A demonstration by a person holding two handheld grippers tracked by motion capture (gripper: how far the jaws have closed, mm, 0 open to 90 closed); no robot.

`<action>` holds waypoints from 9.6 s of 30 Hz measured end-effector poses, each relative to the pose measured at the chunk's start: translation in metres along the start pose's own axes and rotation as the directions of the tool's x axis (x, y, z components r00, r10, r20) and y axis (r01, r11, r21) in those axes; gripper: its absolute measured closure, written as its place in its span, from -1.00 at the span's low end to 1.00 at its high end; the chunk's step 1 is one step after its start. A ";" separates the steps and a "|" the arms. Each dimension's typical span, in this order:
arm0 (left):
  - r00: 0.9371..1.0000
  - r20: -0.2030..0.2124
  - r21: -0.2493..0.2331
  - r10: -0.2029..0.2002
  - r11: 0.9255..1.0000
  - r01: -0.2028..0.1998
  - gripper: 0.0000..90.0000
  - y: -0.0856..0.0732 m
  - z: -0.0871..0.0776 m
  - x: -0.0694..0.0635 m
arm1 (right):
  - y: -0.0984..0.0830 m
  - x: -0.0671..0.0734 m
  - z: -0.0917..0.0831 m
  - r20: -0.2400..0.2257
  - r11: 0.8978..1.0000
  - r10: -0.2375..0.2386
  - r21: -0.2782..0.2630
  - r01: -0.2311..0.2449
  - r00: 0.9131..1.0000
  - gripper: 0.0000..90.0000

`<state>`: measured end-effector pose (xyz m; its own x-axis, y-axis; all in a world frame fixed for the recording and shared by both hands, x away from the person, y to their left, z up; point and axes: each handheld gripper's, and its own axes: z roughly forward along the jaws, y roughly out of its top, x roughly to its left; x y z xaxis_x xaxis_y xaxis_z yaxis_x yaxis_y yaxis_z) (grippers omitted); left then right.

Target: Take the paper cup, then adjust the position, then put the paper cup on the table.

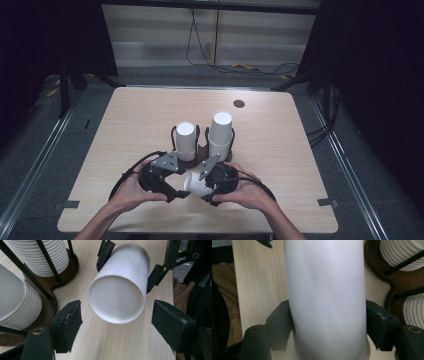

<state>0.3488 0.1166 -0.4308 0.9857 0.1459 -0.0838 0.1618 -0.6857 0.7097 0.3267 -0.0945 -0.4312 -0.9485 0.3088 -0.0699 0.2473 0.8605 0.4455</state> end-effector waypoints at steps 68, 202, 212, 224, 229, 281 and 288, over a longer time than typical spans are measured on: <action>0.993 0.113 0.092 -0.032 0.996 0.022 -0.25 0.000 0.011 0.001 | 0.013 0.014 0.009 -0.048 0.994 -0.075 -0.080 0.071 0.996 -0.50; 0.994 0.058 -0.290 -0.094 0.951 0.107 -0.65 -0.028 0.008 -0.003 | -0.051 -0.021 -0.026 -0.251 0.788 0.116 -0.565 -0.243 0.961 -0.44; 0.991 0.038 -0.270 -0.125 0.954 0.130 -0.65 -0.033 0.005 0.002 | -0.056 -0.026 -0.031 -0.221 0.783 0.183 -0.556 -0.278 0.958 -0.44; 0.986 -0.044 -0.305 -0.158 0.942 0.137 -0.65 -0.046 -0.012 0.011 | -0.061 -0.028 -0.037 -0.154 0.809 0.284 -0.491 -0.323 0.946 -0.43; 0.982 -0.081 -0.323 -0.172 0.937 0.137 -0.65 -0.049 -0.021 0.016 | -0.064 -0.031 -0.037 -0.140 0.816 0.310 -0.468 -0.338 0.941 -0.43; 0.978 -0.119 -0.305 -0.171 0.944 0.128 -0.65 -0.057 -0.026 0.023 | -0.111 -0.083 -0.079 0.116 0.846 0.522 -0.194 -0.496 0.845 -0.45; 0.980 -0.108 -0.316 -0.168 0.940 0.127 -0.65 -0.057 -0.026 0.024 | -0.108 -0.096 -0.082 0.146 0.851 0.524 -0.133 -0.509 0.839 -0.46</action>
<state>0.3617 0.1776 -0.4554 0.9337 0.3351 -0.1263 0.2626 -0.4008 0.8777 0.3744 -0.2500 -0.3991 -0.6373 0.7693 0.0451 0.6667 0.5212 0.5328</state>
